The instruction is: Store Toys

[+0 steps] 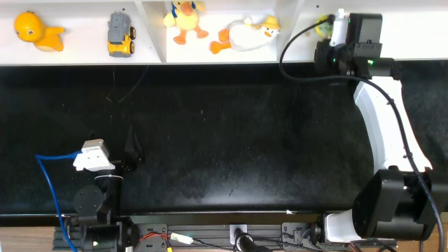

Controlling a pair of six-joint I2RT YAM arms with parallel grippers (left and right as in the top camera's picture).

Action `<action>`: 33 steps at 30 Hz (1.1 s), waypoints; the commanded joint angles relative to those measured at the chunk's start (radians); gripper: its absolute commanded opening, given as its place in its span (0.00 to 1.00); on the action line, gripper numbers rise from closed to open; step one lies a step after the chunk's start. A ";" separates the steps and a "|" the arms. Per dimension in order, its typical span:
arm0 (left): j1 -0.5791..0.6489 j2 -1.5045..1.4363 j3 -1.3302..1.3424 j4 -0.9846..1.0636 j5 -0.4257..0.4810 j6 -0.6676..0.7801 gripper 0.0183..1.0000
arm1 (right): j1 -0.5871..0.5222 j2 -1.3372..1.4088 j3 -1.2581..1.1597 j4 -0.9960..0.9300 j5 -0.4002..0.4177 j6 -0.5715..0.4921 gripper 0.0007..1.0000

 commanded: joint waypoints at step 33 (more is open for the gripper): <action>-0.006 -0.012 -0.005 -0.001 -0.005 0.000 1.00 | -0.001 0.156 -0.001 0.172 -0.047 -0.026 0.94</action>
